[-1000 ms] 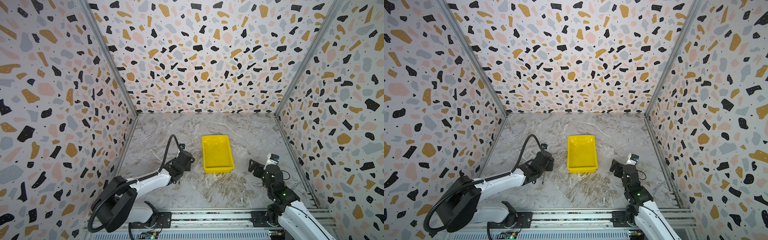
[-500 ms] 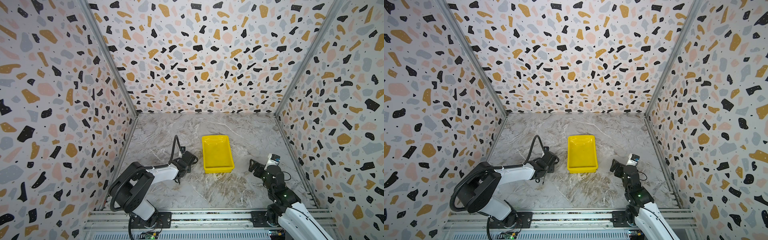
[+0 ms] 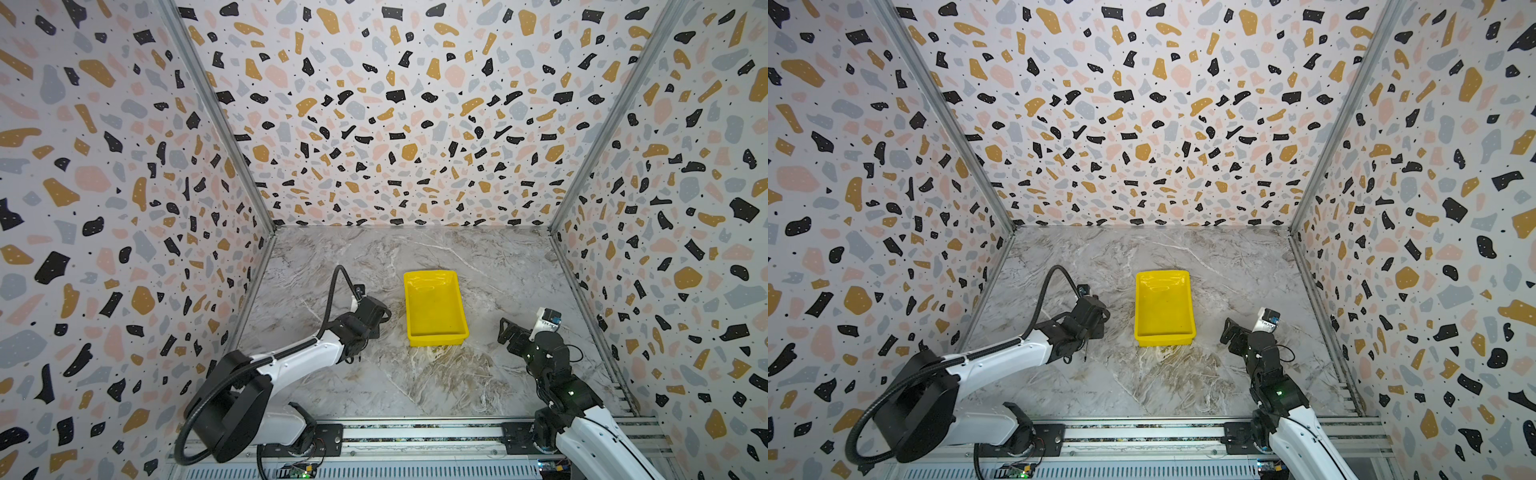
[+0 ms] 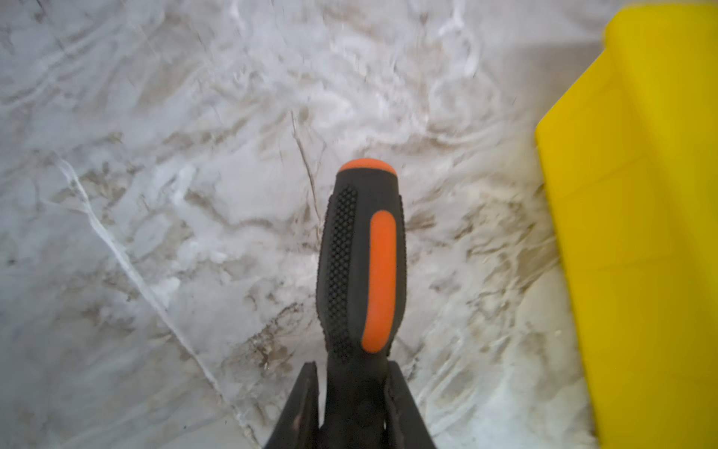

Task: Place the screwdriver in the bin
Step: 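Lift the screwdriver with the left gripper and carry it over the yellow bin, then lower the screwdriver into the bin and open the left gripper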

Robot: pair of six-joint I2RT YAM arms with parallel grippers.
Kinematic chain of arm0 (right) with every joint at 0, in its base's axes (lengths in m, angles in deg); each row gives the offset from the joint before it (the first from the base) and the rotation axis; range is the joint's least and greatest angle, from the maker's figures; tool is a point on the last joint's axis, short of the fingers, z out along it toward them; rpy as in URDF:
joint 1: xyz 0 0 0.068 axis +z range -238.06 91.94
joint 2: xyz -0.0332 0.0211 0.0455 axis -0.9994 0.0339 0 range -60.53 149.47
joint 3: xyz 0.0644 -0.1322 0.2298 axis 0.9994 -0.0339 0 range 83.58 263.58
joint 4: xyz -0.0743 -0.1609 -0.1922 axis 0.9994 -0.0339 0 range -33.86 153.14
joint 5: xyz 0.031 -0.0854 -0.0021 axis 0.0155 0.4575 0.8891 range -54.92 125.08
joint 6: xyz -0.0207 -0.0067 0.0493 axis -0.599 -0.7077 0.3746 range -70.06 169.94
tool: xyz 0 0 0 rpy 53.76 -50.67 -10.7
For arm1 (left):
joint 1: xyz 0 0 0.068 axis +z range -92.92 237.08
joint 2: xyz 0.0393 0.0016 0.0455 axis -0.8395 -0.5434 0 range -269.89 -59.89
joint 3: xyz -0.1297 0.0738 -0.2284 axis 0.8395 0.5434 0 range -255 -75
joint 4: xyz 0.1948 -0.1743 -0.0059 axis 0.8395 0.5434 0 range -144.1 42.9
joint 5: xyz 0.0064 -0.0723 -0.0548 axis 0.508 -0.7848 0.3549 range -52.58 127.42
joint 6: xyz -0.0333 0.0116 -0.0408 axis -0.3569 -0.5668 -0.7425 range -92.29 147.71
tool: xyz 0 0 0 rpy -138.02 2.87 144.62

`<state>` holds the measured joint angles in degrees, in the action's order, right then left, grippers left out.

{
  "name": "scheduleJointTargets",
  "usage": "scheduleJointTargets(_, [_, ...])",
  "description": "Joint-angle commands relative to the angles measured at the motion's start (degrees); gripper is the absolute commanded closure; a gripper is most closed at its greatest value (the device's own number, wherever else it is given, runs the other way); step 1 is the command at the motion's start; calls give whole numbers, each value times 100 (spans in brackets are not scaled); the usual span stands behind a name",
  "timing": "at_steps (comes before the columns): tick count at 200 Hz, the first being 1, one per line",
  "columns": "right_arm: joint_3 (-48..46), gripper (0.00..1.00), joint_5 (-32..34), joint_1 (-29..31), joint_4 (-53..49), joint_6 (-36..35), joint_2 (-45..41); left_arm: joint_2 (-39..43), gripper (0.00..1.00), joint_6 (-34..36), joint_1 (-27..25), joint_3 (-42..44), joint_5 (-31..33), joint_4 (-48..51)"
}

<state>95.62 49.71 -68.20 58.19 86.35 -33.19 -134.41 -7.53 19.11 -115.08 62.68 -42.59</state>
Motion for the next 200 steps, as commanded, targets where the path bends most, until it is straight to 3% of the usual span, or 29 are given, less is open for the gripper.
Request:
scheduleJointTargets(1, [-34, 1, 23, 21, -26, 7, 9, 437, 97, -283, -7, -334, -39, 33])
scheduleJointTargets(42, [-43, 1, -4, 27, -13, -1, 11, 850, 97, -905, -330, -590, -469, -407])
scheduleJointTargets(67, [-43, 1, -14, 24, 3, -2, 18, 780, 95, -1392, -363, -658, -937, -1219])
scheduleJointTargets(139, [-49, 1, -6, 24, -6, -10, 23, -1498, 97, -1503, -562, -2270, -1860, -1747])
scheduleJointTargets(170, [-52, 1, -22, 27, 18, -19, 21, -2199, 98, -1659, -640, -2452, -2226, -1862])
scheduleJointTargets(200, [-51, 1, -40, 21, 30, -19, 35, -2664, 94, -1635, -807, -2380, -2175, -2020])
